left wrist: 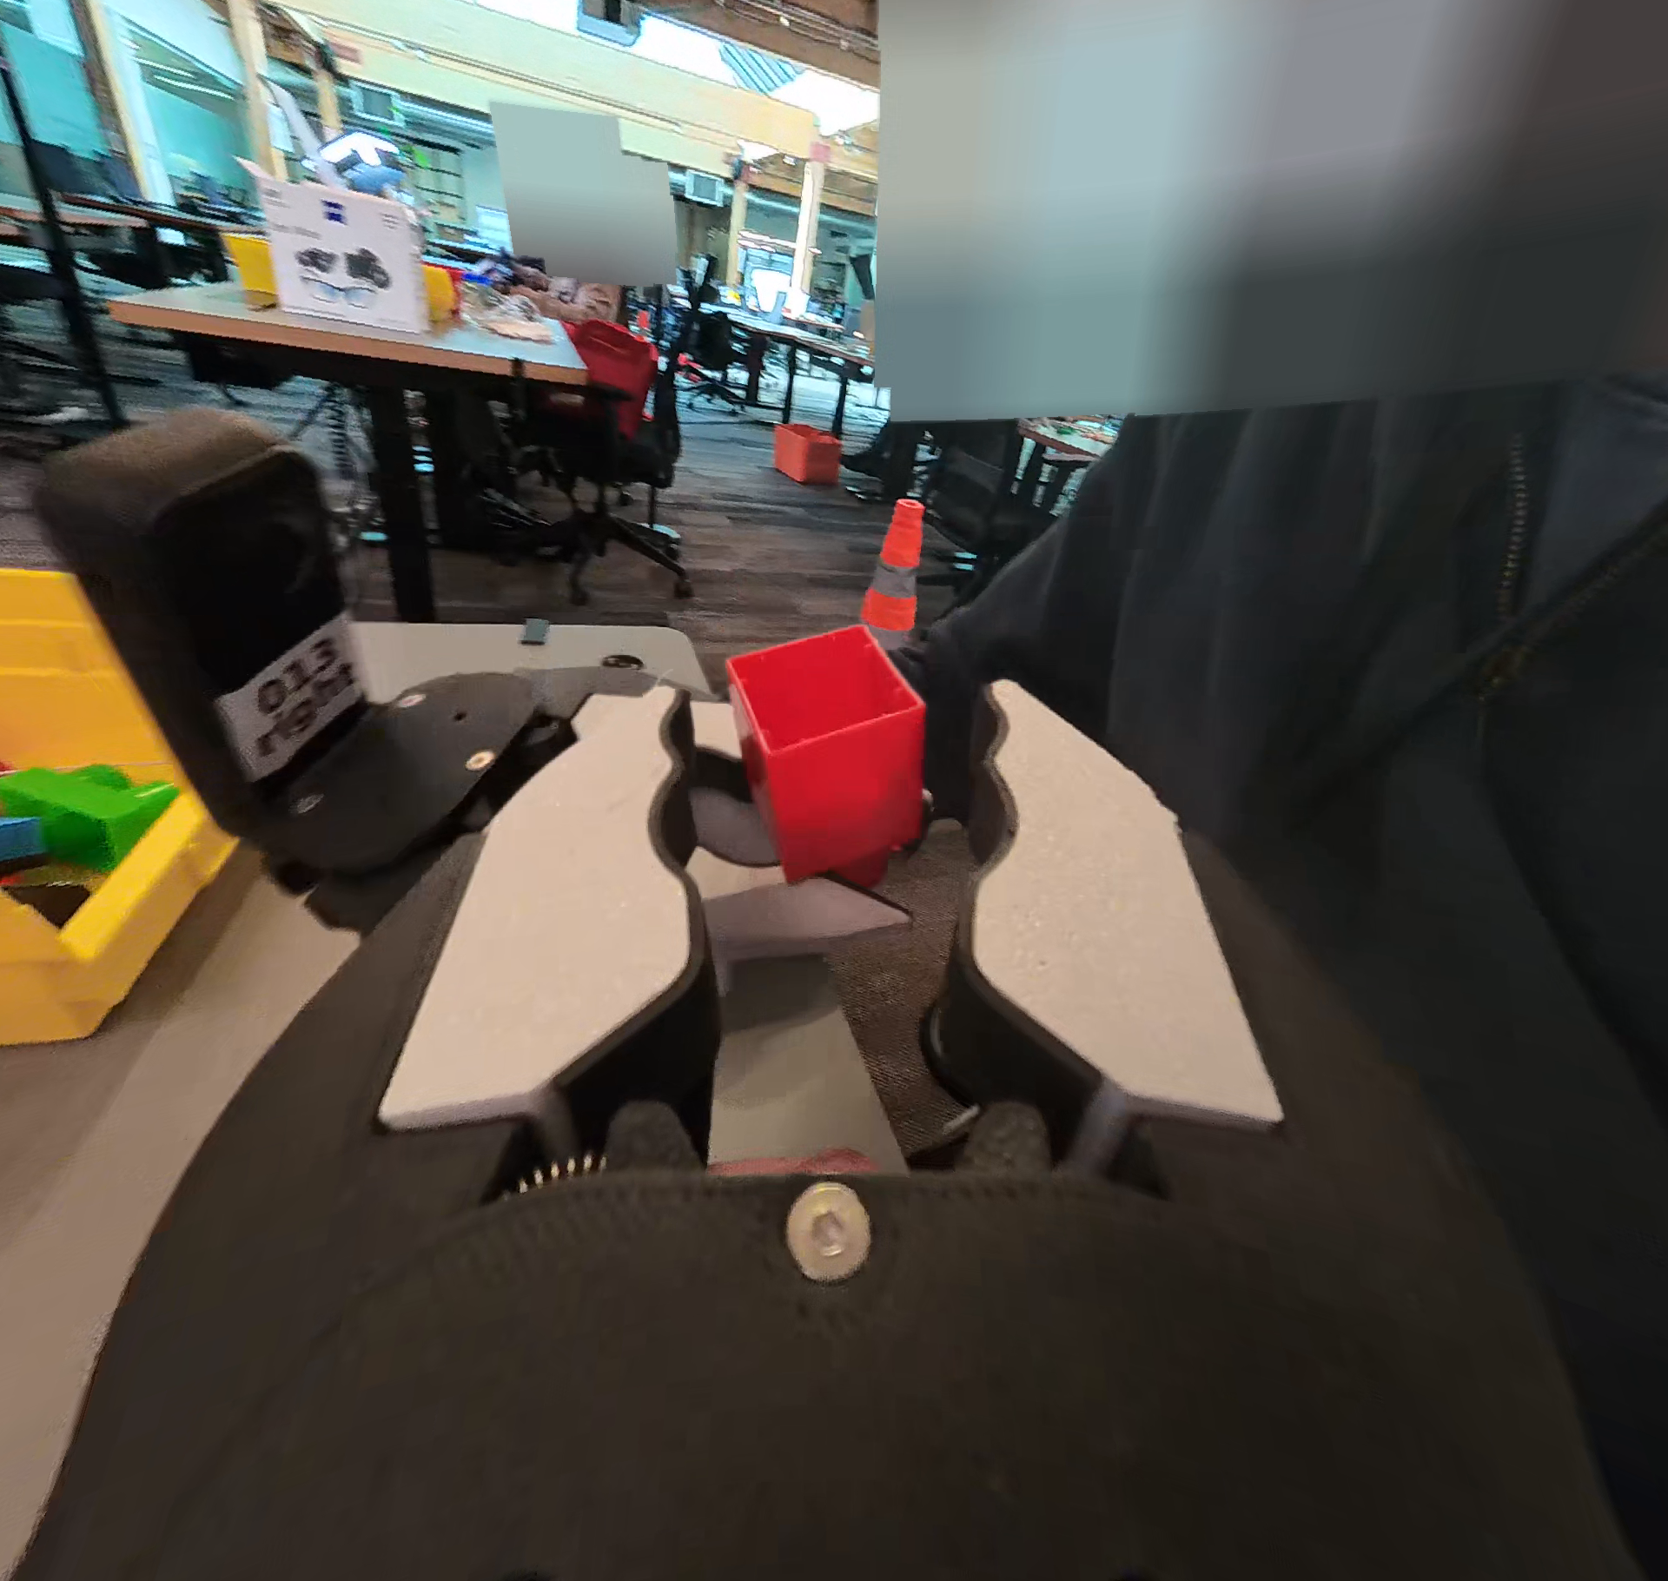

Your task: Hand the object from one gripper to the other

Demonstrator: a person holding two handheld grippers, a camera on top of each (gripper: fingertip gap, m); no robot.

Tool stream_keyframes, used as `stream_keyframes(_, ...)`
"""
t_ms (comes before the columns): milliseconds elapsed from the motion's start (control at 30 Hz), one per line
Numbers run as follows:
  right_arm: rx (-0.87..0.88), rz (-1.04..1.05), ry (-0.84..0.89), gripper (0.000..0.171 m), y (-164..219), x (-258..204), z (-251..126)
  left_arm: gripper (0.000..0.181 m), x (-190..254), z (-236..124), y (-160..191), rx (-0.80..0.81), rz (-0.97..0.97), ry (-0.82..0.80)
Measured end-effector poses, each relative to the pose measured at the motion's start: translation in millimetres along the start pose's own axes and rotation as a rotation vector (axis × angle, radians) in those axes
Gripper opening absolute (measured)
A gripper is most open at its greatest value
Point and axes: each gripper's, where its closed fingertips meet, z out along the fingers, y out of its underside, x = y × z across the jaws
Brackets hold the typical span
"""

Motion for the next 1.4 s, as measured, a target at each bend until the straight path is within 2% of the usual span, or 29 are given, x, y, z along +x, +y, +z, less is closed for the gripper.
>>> stream_keyframes(133,-0.048,0.037,-0.146,0.028,7.6,-10.3,10.7,0.048,16.5,11.8,11.2,-0.053,-0.006,0.116)
stream_keyframes(333,-0.096,0.052,-0.280,0.028,13.8,-23.5,21.9,0.048,34.3,20.4,19.7,-0.105,0.034,0.207)
stream_keyframes(567,-0.065,0.043,-0.288,0.029,11.5,-21.5,20.2,0.047,34.1,20.7,18.8,-0.084,0.087,0.161)
stream_keyframes(767,0.012,0.032,-0.191,0.030,-0.3,-6.7,14.9,0.047,27.2,14.2,9.2,-0.034,0.095,0.100)
stream_keyframes(833,0.031,0.038,-0.122,0.040,-2.7,2.1,11.5,0.047,23.3,12.2,7.0,-0.030,0.102,0.068)
stream_keyframes(900,0.075,0.024,-0.045,0.043,-8.3,9.3,5.8,0.047,18.0,8.5,3.8,-0.022,0.116,0.023)
stream_keyframes(1100,0.148,-0.058,0.343,0.063,-17.2,39.9,-21.5,0.047,-6.1,-8.3,-3.2,-0.004,0.131,-0.164)
stream_keyframes(1267,0.086,-0.223,0.874,0.061,-25.0,63.3,-57.1,0.046,-40.3,-33.8,-17.4,0.062,0.102,-0.421)
stream_keyframes(1400,-0.011,-0.363,1.281,0.056,-35.2,70.7,-78.7,0.046,-61.5,-45.0,-15.1,0.074,0.070,-0.587)
